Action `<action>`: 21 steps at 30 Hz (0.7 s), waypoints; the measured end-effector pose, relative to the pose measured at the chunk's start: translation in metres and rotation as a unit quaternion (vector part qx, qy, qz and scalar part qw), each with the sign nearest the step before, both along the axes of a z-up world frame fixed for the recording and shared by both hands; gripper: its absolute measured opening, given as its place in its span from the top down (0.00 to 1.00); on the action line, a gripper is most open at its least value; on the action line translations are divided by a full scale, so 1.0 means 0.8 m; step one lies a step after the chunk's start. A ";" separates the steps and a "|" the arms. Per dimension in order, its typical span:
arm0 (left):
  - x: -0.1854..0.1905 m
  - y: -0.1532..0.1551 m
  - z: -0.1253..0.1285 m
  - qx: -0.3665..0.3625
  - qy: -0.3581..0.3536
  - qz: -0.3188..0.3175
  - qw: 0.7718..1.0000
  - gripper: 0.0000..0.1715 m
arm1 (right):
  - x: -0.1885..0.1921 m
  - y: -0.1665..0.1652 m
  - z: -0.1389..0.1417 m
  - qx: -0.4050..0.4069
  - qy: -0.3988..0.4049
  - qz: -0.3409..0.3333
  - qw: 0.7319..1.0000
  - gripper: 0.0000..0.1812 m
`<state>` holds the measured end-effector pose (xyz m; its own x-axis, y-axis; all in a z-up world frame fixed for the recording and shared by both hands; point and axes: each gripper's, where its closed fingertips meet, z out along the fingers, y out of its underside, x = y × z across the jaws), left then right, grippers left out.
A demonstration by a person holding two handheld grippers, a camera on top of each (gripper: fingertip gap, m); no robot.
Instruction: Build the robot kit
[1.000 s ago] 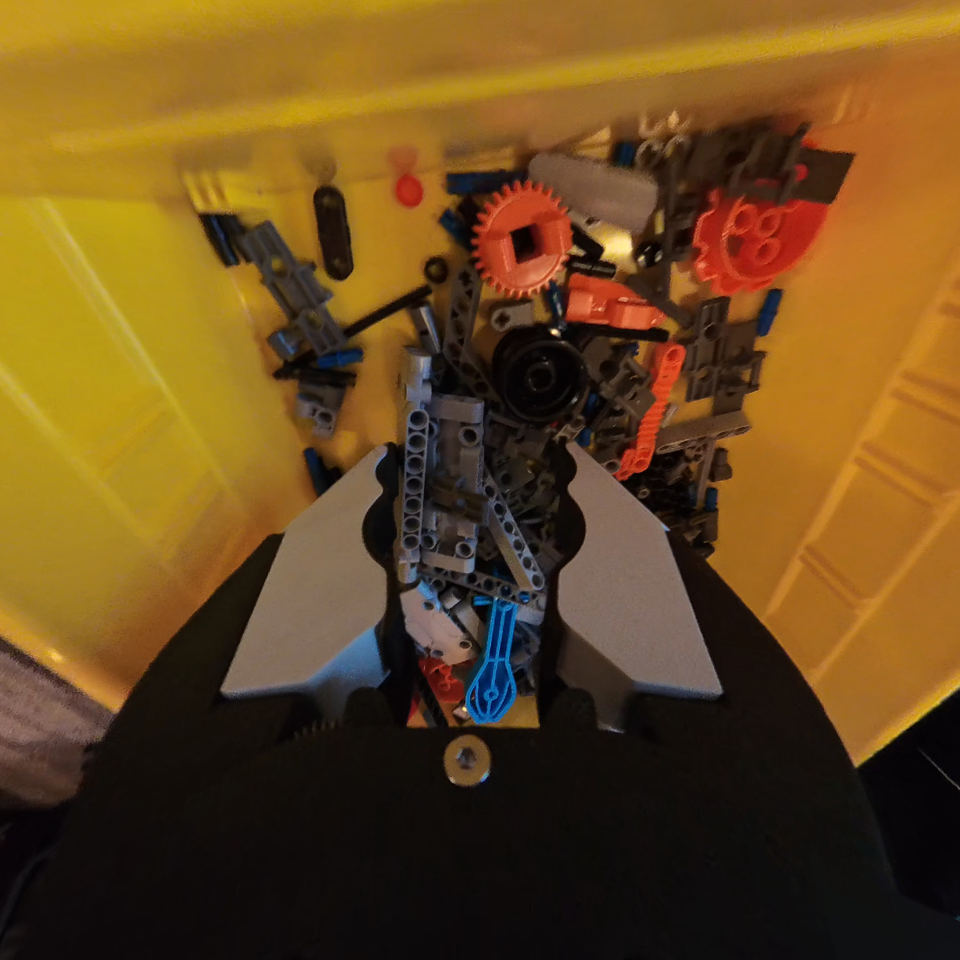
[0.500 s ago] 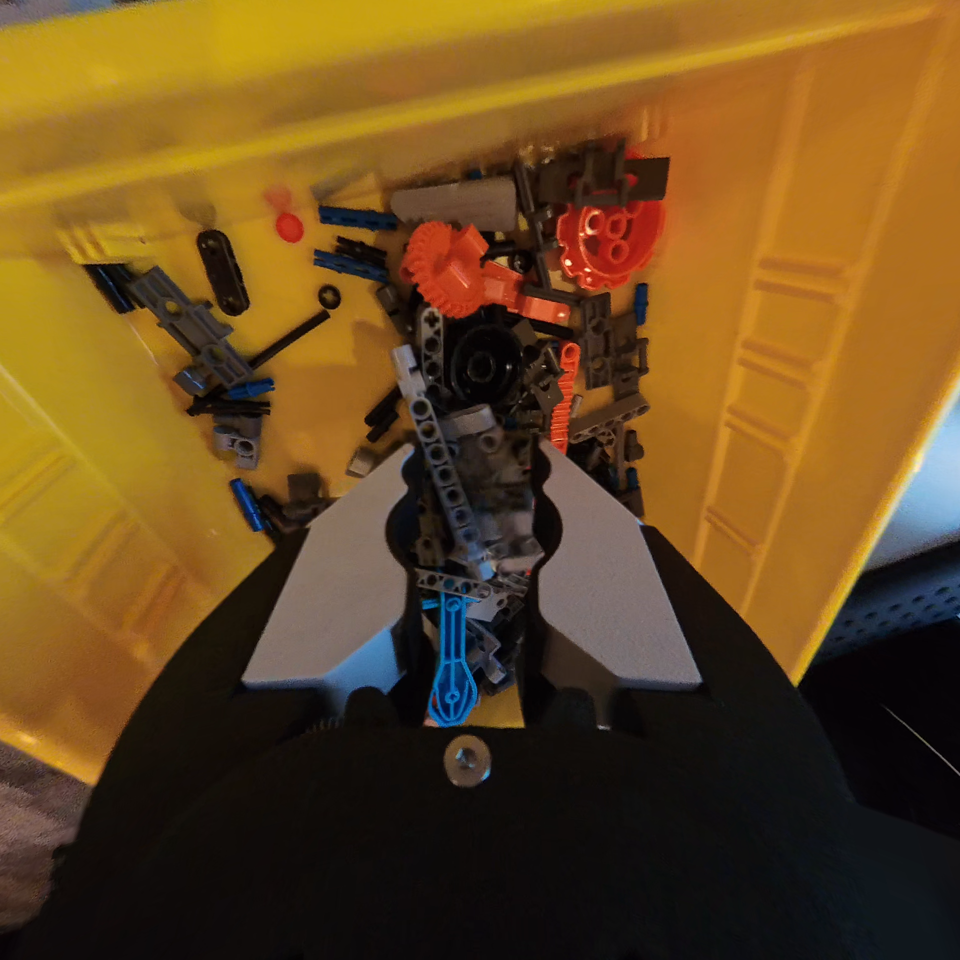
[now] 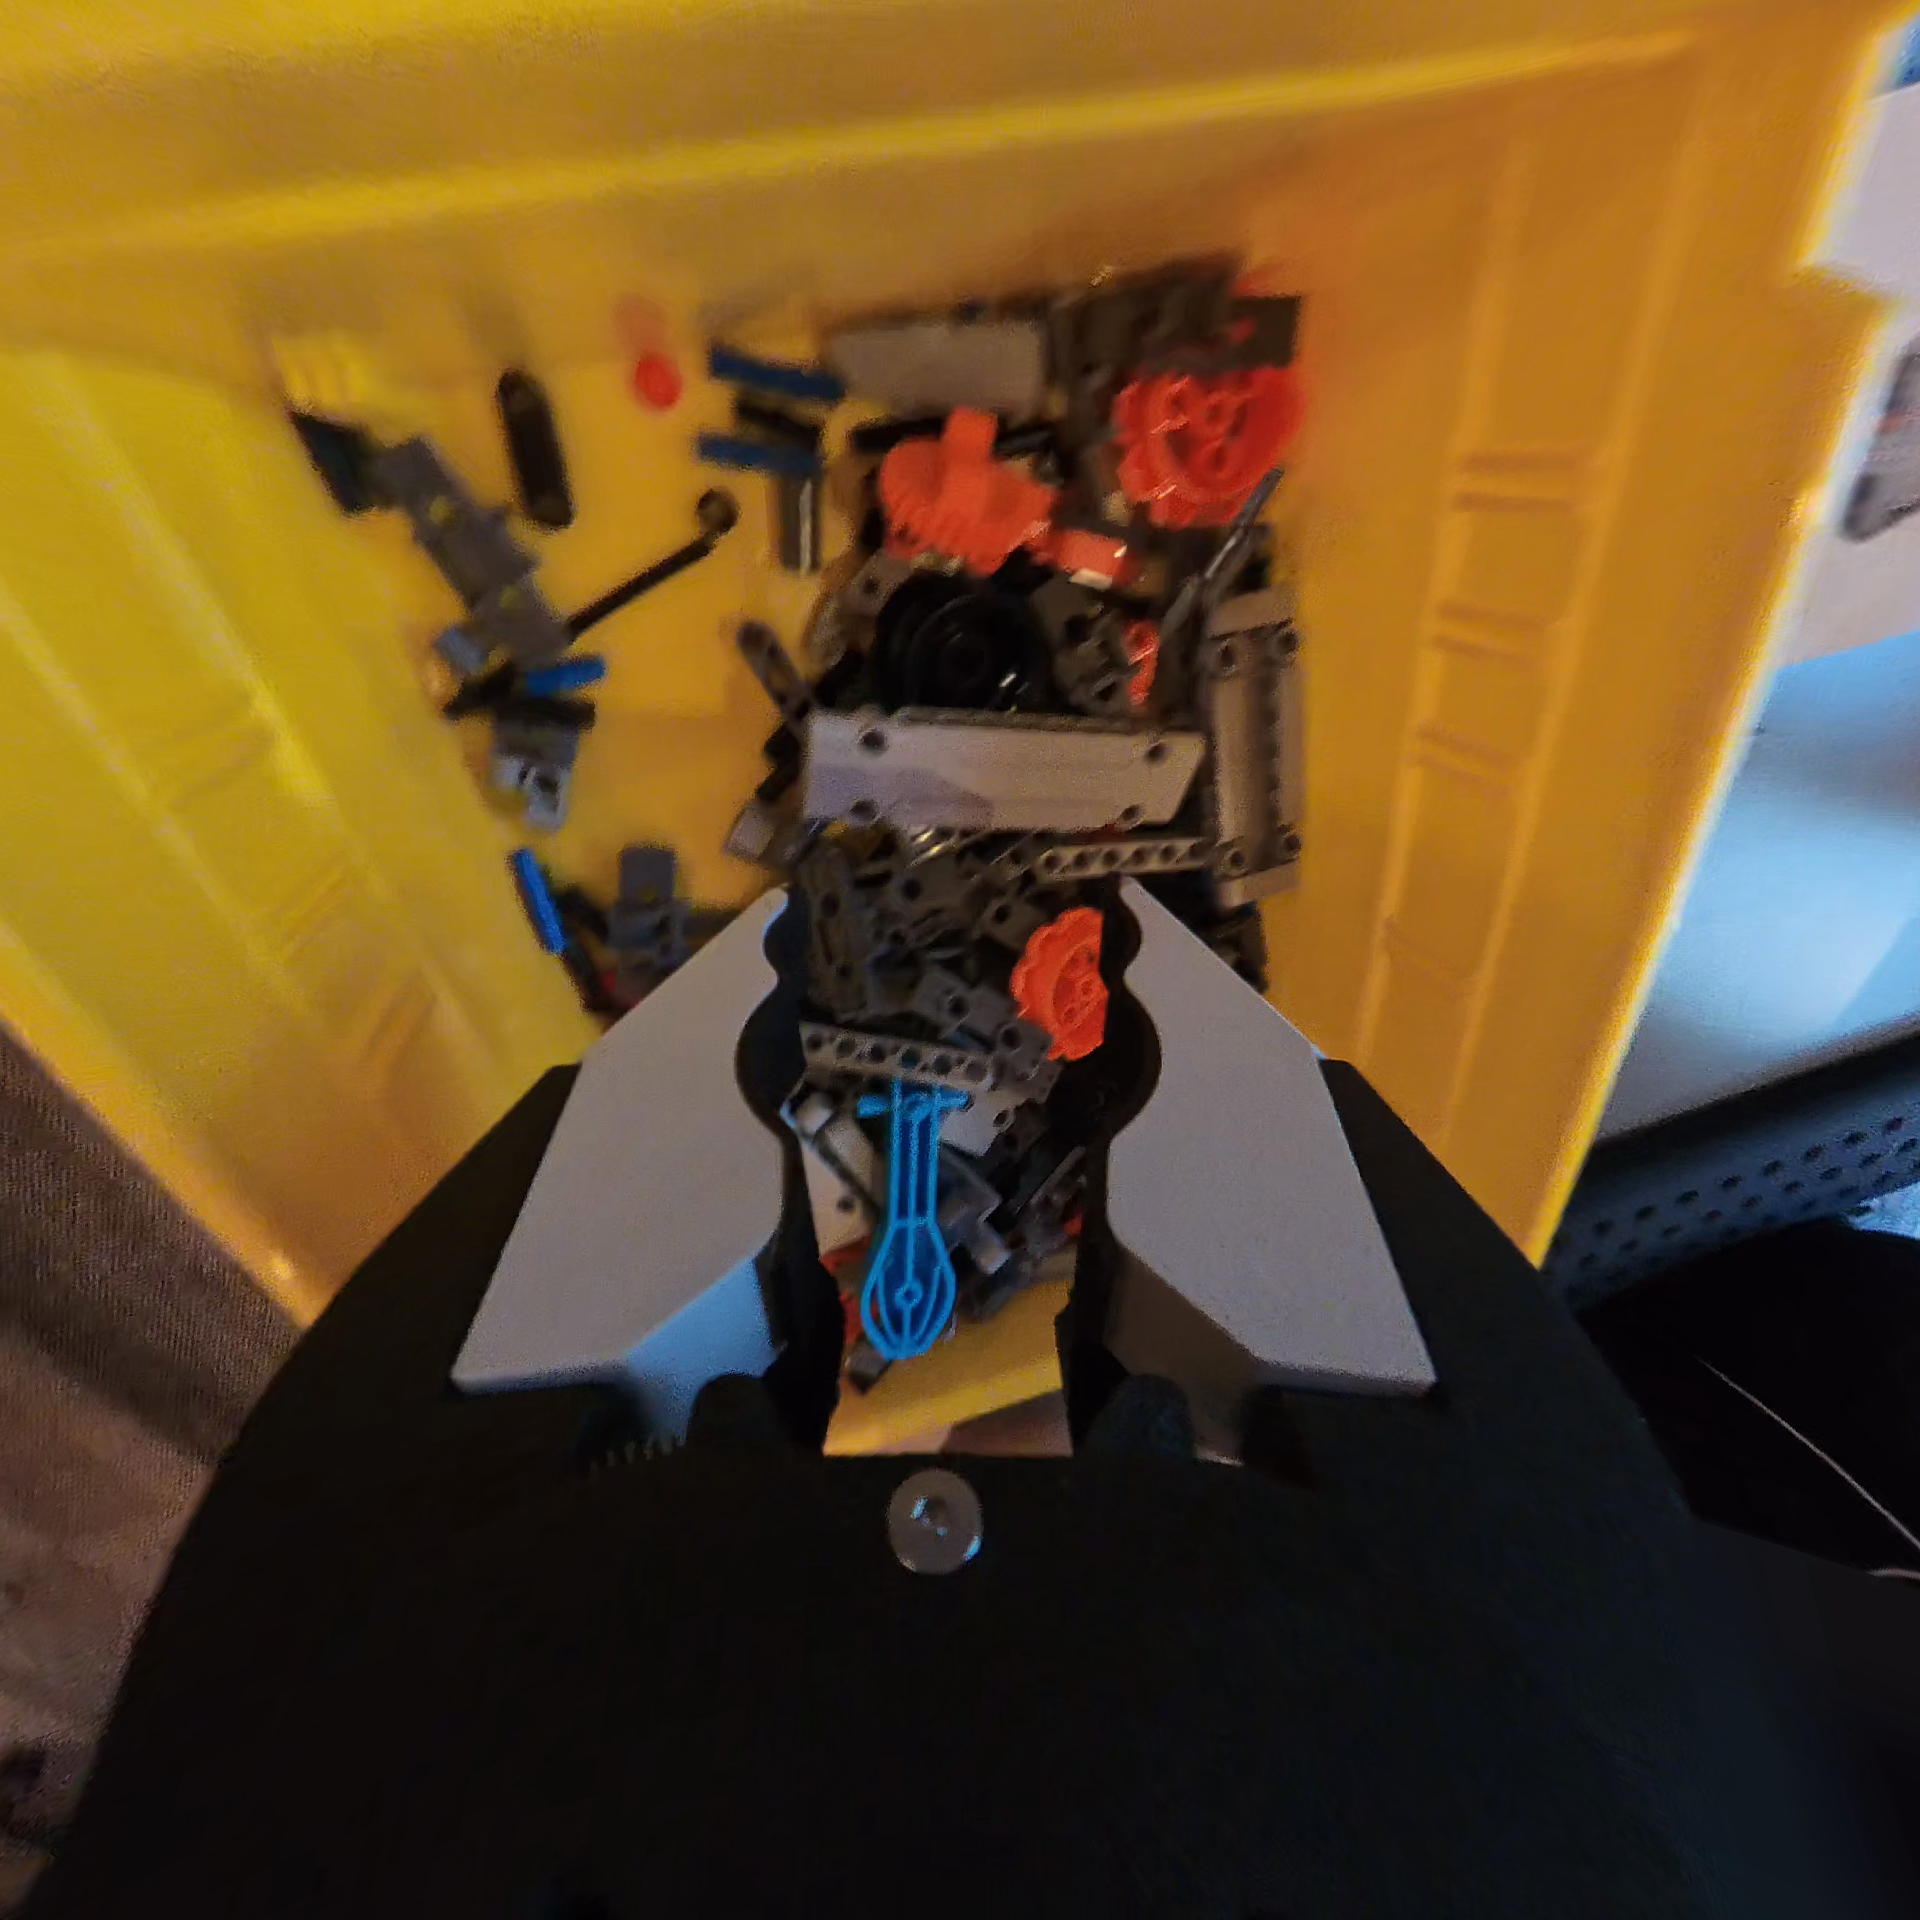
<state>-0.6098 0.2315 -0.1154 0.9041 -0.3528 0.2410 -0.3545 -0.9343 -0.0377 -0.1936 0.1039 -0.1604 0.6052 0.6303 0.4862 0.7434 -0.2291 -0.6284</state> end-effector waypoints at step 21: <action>-0.033 -0.039 -0.050 -0.129 0.068 0.005 0.989 0.70 | 0.000 0.000 0.000 0.003 -0.011 0.000 1.000 1.00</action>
<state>-0.6363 0.2000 -0.1552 0.9376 -0.2864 0.1971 -0.3306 -0.9099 0.2507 -0.1936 0.1039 -0.1605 0.5941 0.6279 0.5027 0.7572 -0.2256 -0.6130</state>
